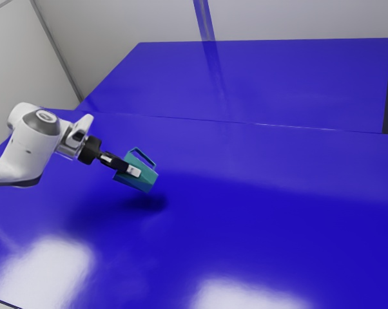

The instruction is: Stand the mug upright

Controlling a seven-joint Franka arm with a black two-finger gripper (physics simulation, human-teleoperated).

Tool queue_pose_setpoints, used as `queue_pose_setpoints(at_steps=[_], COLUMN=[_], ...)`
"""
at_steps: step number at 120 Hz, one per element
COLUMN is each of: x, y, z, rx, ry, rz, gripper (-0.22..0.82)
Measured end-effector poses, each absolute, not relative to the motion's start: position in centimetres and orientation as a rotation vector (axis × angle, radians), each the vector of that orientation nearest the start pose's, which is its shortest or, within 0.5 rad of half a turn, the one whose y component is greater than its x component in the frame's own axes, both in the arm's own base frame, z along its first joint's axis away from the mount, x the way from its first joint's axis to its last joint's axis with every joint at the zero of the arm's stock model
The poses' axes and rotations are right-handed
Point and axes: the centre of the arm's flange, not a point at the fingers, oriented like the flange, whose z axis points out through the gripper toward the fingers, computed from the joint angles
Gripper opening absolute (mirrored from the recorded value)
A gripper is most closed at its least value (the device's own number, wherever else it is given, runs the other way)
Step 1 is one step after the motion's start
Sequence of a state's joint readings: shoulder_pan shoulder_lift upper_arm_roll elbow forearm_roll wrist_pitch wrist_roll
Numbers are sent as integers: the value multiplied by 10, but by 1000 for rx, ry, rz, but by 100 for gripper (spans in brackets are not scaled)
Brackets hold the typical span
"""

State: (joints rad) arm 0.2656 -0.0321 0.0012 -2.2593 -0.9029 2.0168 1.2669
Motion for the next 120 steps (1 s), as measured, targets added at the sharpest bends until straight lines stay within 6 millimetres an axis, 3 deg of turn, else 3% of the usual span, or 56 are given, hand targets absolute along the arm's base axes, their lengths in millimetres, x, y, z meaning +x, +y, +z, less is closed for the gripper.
queue_pose_setpoints(at_steps=[34, 72, 120], x=[499, 499, 491], y=[46, 24, -8], z=[399, 419, 409], rx=[2524, 2791, 3031], ry=[-833, -965, -866], rz=[309, 173, 100], gripper=[-16, -16, -16])
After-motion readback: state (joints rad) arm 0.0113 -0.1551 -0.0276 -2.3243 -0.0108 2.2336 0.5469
